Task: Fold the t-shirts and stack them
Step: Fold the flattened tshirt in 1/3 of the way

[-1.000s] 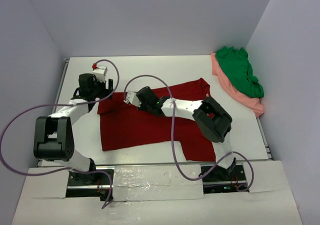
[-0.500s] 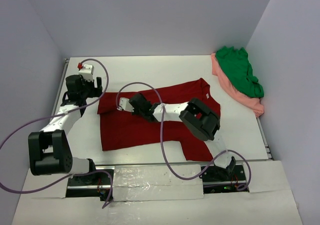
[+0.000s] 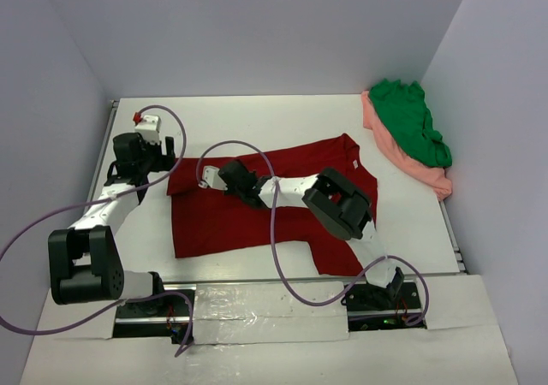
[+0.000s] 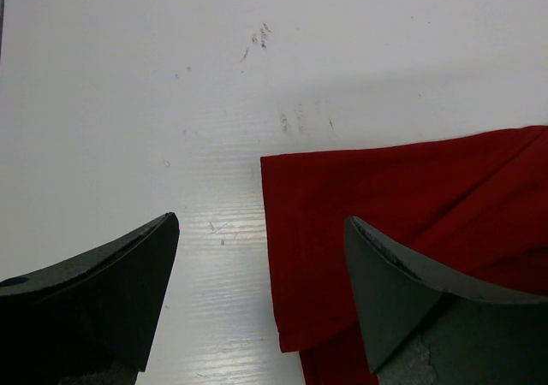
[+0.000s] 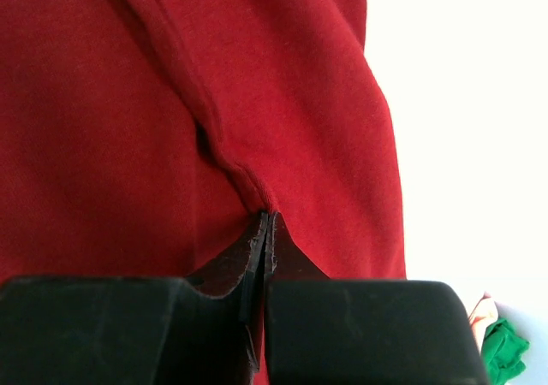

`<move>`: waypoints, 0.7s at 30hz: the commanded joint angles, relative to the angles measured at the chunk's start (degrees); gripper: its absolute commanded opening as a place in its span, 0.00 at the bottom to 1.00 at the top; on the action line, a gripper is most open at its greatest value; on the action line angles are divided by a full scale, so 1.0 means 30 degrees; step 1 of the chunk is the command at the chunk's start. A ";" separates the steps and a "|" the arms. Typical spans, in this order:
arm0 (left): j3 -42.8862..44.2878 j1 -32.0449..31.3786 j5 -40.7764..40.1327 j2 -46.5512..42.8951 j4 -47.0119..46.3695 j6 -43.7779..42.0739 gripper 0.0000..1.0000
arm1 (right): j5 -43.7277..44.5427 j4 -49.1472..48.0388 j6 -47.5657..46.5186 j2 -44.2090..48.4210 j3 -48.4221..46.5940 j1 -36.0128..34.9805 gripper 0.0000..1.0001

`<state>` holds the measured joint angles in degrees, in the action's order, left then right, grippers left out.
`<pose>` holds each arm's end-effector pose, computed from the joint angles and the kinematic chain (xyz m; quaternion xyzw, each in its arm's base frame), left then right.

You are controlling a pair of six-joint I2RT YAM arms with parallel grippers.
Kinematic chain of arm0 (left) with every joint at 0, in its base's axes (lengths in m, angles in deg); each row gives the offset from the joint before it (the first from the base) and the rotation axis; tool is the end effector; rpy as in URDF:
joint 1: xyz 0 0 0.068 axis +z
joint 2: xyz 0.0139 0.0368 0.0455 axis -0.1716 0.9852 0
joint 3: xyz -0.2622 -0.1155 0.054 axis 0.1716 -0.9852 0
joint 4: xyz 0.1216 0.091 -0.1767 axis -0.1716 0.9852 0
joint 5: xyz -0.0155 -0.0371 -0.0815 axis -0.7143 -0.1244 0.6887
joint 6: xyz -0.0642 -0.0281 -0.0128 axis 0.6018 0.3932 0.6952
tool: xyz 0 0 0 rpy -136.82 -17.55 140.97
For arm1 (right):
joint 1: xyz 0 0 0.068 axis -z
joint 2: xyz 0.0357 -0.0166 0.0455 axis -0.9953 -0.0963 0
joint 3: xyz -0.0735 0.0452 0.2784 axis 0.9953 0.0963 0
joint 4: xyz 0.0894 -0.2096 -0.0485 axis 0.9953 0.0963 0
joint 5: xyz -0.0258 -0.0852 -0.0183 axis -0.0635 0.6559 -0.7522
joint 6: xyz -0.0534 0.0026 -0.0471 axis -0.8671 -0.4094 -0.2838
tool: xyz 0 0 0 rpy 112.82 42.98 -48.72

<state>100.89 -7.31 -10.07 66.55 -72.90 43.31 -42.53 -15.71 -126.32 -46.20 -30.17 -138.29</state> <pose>0.2888 0.0063 0.2620 0.0493 0.8471 -0.0116 0.5290 0.2989 0.3715 0.1520 -0.6194 0.6511 -0.1360 0.4171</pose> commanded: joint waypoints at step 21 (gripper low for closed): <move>-0.0798 0.0199 0.0227 -0.0856 -0.0764 -0.0071 0.86 | -0.0316 0.3506 0.1370 0.3779 0.1544 -0.0165 0.00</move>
<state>98.70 -7.09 -10.05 65.98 -72.92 43.31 -43.19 -8.10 -123.94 -40.78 -26.48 -138.34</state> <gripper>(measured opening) 0.861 0.007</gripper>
